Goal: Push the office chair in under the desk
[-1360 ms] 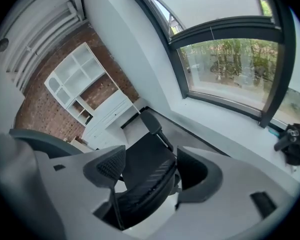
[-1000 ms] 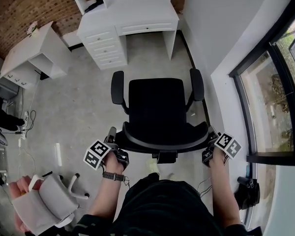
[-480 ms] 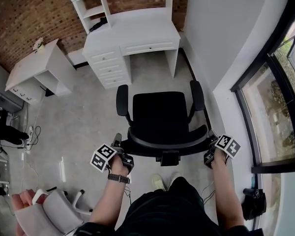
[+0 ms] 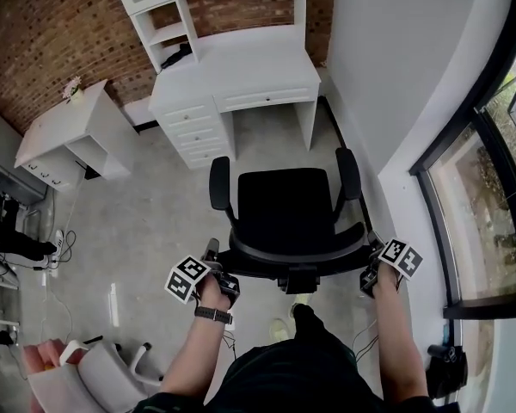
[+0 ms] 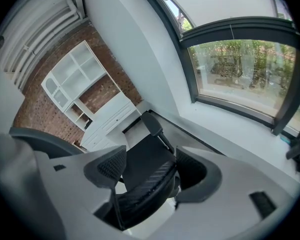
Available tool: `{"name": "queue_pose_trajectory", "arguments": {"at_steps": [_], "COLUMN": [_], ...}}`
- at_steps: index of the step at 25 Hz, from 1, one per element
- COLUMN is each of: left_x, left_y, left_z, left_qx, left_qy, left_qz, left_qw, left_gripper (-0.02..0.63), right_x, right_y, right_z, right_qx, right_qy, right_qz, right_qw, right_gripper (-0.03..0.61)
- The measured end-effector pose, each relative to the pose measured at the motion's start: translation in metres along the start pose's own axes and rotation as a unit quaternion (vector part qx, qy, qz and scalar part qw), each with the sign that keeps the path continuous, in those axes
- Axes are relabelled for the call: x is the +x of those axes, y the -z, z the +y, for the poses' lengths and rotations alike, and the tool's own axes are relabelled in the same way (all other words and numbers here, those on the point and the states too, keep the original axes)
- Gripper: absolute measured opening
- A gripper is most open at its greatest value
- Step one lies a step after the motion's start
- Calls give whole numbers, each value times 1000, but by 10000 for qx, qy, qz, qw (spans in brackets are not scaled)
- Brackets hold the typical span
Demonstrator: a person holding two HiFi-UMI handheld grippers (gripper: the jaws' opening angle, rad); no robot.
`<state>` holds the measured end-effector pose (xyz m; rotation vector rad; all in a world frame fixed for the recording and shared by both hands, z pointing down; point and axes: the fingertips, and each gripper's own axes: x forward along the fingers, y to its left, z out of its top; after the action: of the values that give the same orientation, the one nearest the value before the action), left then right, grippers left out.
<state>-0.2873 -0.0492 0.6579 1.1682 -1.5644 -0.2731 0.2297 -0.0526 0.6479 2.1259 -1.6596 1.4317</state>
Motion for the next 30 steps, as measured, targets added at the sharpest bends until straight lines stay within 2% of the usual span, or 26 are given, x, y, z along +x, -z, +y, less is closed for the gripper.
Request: {"name": "queue_pose_trajectory", "arguments": {"at_steps": [13,30], "left_x": [55,130], "left_y": [-9,-53], "left_z": [-40,-79], "left_qx": [-88,-236], "left_qy": [-114,-205], "left_qz": [-153,-275], "left_qw": [9998,9991], "left_gripper": [328,322], "right_x": [67,151], "right_y": [-58,-114], "right_z": [21,77], "right_qx": [-275,-577], "right_qy": [-153,-400], "right_qz": [221,355], "right_qw": [9993,9969], "right_gripper": [282,290]}}
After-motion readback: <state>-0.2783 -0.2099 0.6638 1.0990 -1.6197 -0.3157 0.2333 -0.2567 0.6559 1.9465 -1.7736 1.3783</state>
